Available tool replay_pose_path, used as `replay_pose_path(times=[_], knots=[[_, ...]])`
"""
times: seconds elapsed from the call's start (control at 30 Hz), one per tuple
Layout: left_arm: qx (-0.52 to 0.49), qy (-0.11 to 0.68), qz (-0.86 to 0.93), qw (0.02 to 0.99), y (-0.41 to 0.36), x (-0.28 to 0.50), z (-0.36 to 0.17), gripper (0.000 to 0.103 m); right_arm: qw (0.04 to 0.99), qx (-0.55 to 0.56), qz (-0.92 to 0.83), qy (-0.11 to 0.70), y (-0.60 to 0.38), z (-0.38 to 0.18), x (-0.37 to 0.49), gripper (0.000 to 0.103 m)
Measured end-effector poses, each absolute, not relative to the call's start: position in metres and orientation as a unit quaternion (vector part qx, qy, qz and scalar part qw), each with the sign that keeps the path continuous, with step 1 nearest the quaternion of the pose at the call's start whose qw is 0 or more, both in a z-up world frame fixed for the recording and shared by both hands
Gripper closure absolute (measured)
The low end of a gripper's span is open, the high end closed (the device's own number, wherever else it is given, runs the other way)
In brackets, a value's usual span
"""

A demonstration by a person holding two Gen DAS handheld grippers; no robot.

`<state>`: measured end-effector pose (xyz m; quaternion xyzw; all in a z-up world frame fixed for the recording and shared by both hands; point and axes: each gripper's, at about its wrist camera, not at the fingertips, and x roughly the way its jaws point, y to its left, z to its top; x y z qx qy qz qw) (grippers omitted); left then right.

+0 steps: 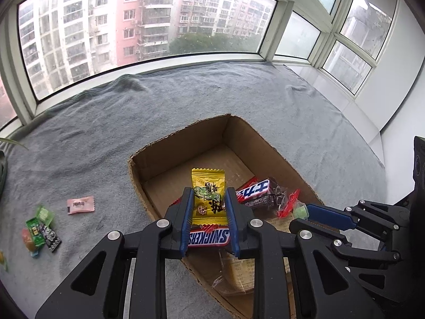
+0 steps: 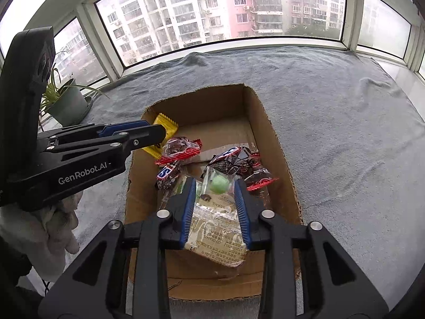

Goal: Organize snacks
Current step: 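Lower both tools into the box and open them to drop the snacks, then raise both tools and move them back to the snack pile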

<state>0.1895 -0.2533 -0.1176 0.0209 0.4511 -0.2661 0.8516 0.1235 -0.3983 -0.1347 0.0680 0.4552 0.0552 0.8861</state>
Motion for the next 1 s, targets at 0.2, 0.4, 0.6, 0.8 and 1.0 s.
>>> replay_pose_path(times=[0.2,0.4,0.6,0.8,1.0], knots=[[0.012,0.452,-0.264,0.852,-0.252,0.191,-0.115,0.055,0.888,0.068,0.052,0.451,-0.396,-0.133,0.123,0.030],[0.003,0.451,-0.261,0.853,-0.246,0.190,-0.113,0.055,0.889,0.068,0.052,0.451,-0.393,-0.131,0.126,0.023],[0.000,0.446,-0.251,0.859,-0.231,0.189,-0.109,0.055,0.892,0.063,0.056,0.444,-0.387,-0.125,0.130,0.023],[-0.019,0.443,-0.231,0.866,-0.199,0.191,-0.103,0.055,0.896,0.058,0.076,0.434,-0.369,-0.115,0.138,0.023],[-0.043,0.438,-0.198,0.876,-0.157,0.193,-0.100,0.055,0.898,0.048,0.110,0.423,-0.337,-0.103,0.151,0.023]])
